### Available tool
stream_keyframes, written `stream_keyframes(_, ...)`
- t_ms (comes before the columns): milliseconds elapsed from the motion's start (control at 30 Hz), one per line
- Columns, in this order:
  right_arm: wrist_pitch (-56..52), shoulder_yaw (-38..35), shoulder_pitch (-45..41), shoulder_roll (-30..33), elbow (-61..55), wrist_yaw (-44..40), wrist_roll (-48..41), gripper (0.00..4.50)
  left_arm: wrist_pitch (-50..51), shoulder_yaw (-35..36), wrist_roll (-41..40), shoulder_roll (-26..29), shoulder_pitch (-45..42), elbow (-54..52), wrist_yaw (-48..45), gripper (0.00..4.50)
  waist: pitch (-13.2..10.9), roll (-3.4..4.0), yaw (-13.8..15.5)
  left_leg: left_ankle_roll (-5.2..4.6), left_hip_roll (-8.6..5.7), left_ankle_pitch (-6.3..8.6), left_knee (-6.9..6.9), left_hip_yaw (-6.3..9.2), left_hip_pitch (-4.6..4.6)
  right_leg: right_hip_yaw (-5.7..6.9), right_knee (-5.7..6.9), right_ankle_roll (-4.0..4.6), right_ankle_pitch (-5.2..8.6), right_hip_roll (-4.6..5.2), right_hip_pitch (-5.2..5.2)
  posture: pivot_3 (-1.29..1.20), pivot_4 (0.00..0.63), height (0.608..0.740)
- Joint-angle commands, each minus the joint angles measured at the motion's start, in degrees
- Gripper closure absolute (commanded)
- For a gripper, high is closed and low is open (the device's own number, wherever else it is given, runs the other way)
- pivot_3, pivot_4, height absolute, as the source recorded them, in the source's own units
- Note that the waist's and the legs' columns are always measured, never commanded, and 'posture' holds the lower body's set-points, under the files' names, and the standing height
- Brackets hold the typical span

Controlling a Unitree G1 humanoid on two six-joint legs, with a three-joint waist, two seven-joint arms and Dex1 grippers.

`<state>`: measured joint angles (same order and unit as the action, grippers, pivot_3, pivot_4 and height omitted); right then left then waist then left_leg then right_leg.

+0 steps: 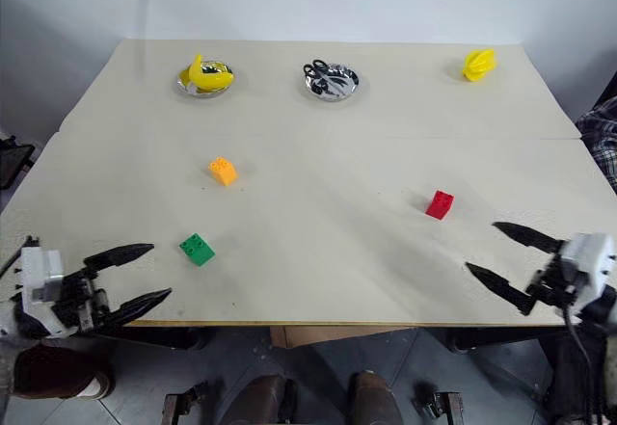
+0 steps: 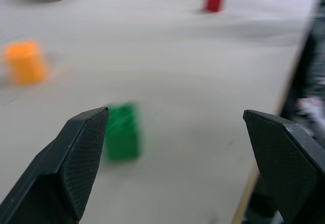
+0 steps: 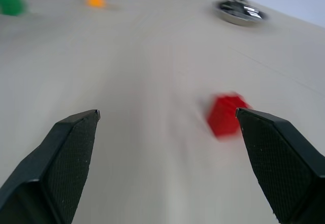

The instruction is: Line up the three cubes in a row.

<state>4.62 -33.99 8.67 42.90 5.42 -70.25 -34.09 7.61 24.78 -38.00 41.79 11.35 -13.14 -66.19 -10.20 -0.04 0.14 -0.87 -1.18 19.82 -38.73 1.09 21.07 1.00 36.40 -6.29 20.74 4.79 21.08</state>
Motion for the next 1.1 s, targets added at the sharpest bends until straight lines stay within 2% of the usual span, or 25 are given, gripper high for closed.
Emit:
stream_keyframes(33, 1.41, -6.18, 4.96, -1.39, 1.54, 2.91, -0.21, 0.0, 2.06, -3.67, -2.22, -0.33, -1.17, -6.87, -0.05, 0.01, 0.01, 0.01, -0.21, 0.0, 0.0, 0.0, 0.05, 0.0, -0.02, 0.0, -0.03, 0.0, 0.0, 0.0, -0.02, 0.0, 0.15, 0.74)
stream_keyframes(133, 1.56, -7.71, 6.8, -2.59, 3.37, 6.24, 0.51, 0.0, 3.62, -6.23, -2.25, -1.37, -4.42, -8.95, 2.52, 0.01, 0.05, 0.08, -0.44, 0.03, 0.01, -0.02, 0.1, -0.03, -0.09, -0.03, -0.08, 0.0, 0.0, -0.02, -0.06, 0.0, 0.15, 0.74)
stream_keyframes(233, 0.67, -5.45, 5.83, -3.12, 1.79, 8.34, 1.32, 0.0, 4.83, -6.86, -2.39, -1.73, -5.73, -9.33, 3.51, 0.01, 0.08, 0.17, -1.34, 0.07, 0.04, -0.06, 0.11, -0.15, -0.25, -0.13, -0.07, 0.0, 0.0, -0.08, -0.16, 0.0, 0.15, 0.74)
stream_keyframes(333, -4.21, -0.03, 2.03, -1.77, -1.07, 12.36, 3.67, 0.0, 5.18, -6.61, -2.14, -1.63, -5.29, -9.19, 3.39, 0.01, 0.09, 0.19, -2.07, 0.09, 0.05, -0.08, 0.53, -0.21, -0.91, -0.21, -0.27, 0.02, 0.01, -0.09, -0.71, 0.0, 0.15, 0.74)
stream_keyframes(433, -10.29, 3.76, -2.2, 0.46, -1.6, 16.2, 5.93, 0.0, 5.31, -6.13, -1.99, -1.46, -5.18, -9.41, 3.59, 0.01, 0.11, 0.26, -1.88, 0.17, 0.13, -0.14, 0.61, -0.26, -0.91, -0.25, -0.35, 0.06, 0.03, -0.15, -0.66, 0.0, 0.15, 0.74)
stream_keyframes(500, -12.98, 8.42, -9.42, 2.73, -0.03, 15.44, 7.1, 0.0, 5.85, -5.51, -2.41, -1.37, -5.46, -9.6, 4.21, 0.01, 0.11, 0.32, -1.7, 0.17, 0.12, -0.14, 0.61, -0.23, -0.85, -0.25, -0.34, 0.06, 0.03, -0.14, -0.59, 0.0, 0.15, 0.74)
stream_keyframes(600, -13.58, 15.08, -19.54, 4.78, 6.15, 12.74, 10.66, 0.0, 6.49, -5.55, -2.65, -1.21, -5.02, -10.23, 4.16, 0.01, 0.06, 0.39, -1.73, 0.16, 0.11, -0.15, 0.58, -0.24, -0.81, -0.25, -0.39, 0.06, 0.03, -0.14, -0.58, 0.0, 0.15, 0.74)
stream_keyframes(733, -13.13, 21.48, -32.47, 4.27, 18.33, 10.48, 14.84, 0.0, 6.89, -5.64, -2.69, -1.31, -4.44, -10.96, 4.25, 0.01, 0.06, 0.39, -1.34, 0.17, 0.12, -0.14, 0.61, -0.1, -0.77, -0.09, -0.34, 0.06, 0.03, -0.14, -0.53, 0.0, 0.15, 0.74)
stream_keyframes(967, -6.61, 28.66, -47.81, 1.21, 37.79, 6.3, 21.19, 0.0, 6.85, -5.49, -2.38, -1.57, -3.64, -11.06, 4.49, 0.01, 0.05, 0.4, -1.74, 0.08, 0.08, -0.05, 0.61, -0.08, -0.51, -0.02, -0.4, 0.04, 0.02, -0.13, -0.37, 0.0, 0.15, 0.74)
stream_keyframes(1100, -3.34, 30.47, -53.04, -0.63, 45.65, 3.12, 23.35, 0.0, 6.75, -5.54, -2.24, -1.61, -3.83, -10.98, 4.6, 0.01, 0.05, 0.4, -1.8, 0.09, 0.09, -0.06, 0.58, -0.08, -0.5, 0.04, -0.42, 0.04, 0.02, -0.14, -0.35, 0.0, 0.15, 0.74)
